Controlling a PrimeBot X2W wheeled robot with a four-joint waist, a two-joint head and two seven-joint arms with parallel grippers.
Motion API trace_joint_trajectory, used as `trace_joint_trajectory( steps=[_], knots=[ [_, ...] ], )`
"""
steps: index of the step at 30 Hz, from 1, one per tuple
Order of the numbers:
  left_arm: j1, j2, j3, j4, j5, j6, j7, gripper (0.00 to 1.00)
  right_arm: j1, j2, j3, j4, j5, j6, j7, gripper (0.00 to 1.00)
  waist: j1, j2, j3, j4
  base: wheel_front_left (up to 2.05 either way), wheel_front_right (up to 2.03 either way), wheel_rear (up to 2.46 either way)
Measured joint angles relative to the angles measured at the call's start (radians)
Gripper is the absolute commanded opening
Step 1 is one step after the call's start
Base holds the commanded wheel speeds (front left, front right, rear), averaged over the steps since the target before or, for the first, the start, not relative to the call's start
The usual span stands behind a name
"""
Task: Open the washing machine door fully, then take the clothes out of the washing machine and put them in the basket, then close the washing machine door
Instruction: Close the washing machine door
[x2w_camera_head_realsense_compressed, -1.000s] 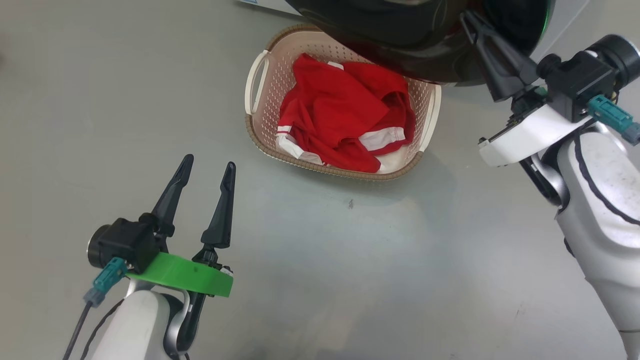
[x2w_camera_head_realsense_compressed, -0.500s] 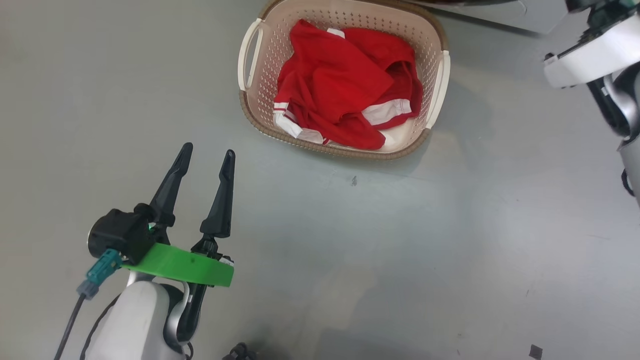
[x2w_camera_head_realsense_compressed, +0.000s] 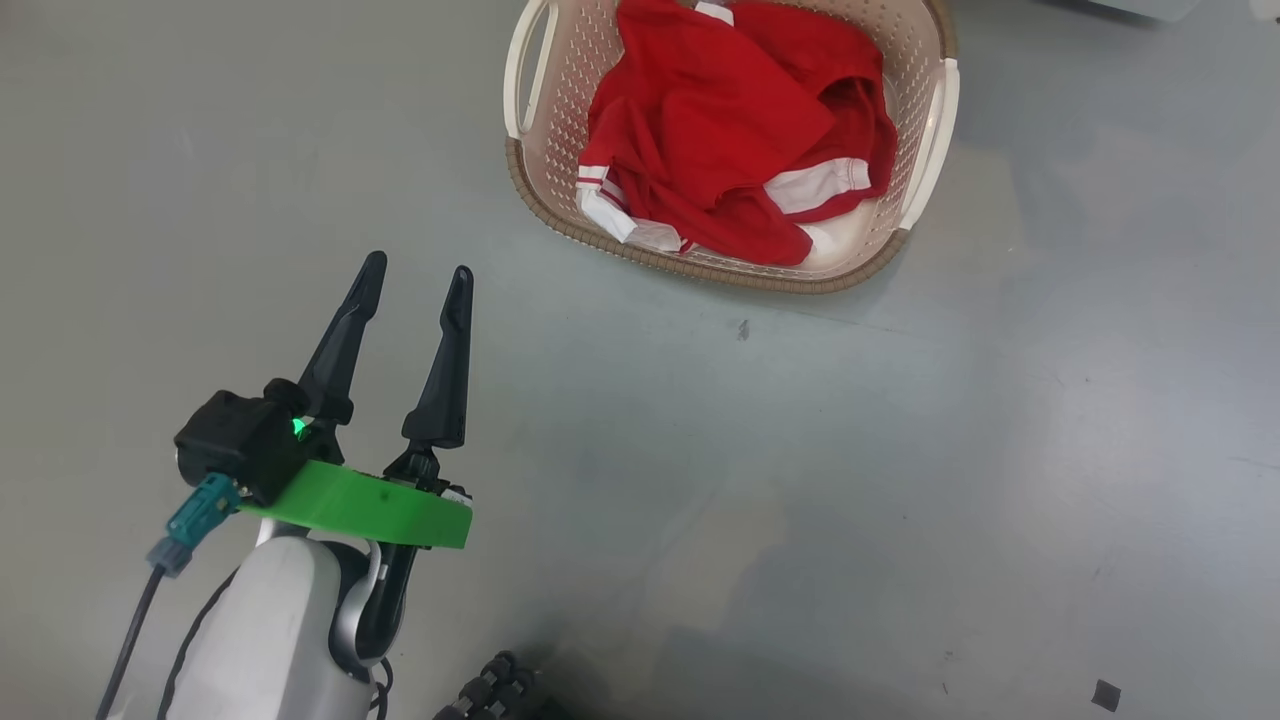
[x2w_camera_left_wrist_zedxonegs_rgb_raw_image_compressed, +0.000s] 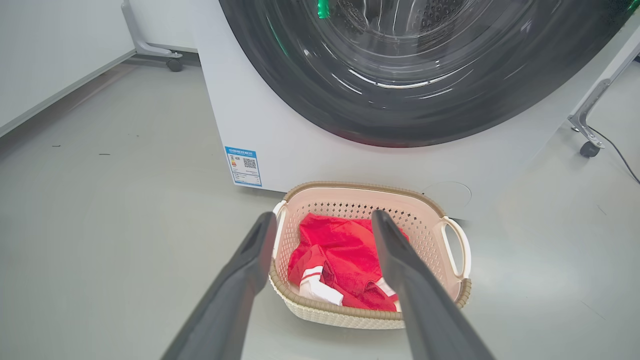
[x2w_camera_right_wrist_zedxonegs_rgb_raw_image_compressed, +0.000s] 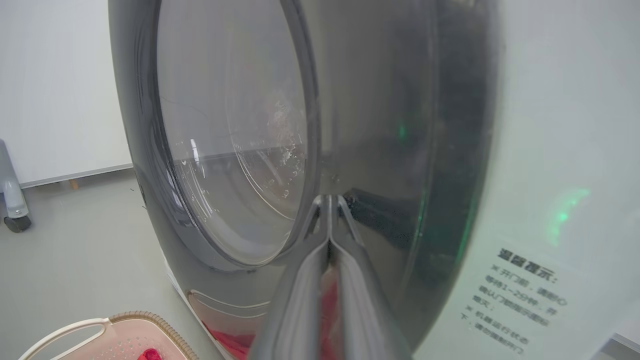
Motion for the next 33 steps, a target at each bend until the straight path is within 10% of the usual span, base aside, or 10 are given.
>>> trace_joint_trajectory(
  steps=[33],
  knots=[
    [-0.025, 0.006, 0.015, 0.050, 0.008, 0.000, 0.000, 1.00, 0.131, 0.122, -0.030, 0.178, 0.063, -0.036, -0.066, 0.00, 0.0000, 0.0000, -0.103, -0.044, 0.00, 0.00, 0.00]
  ],
)
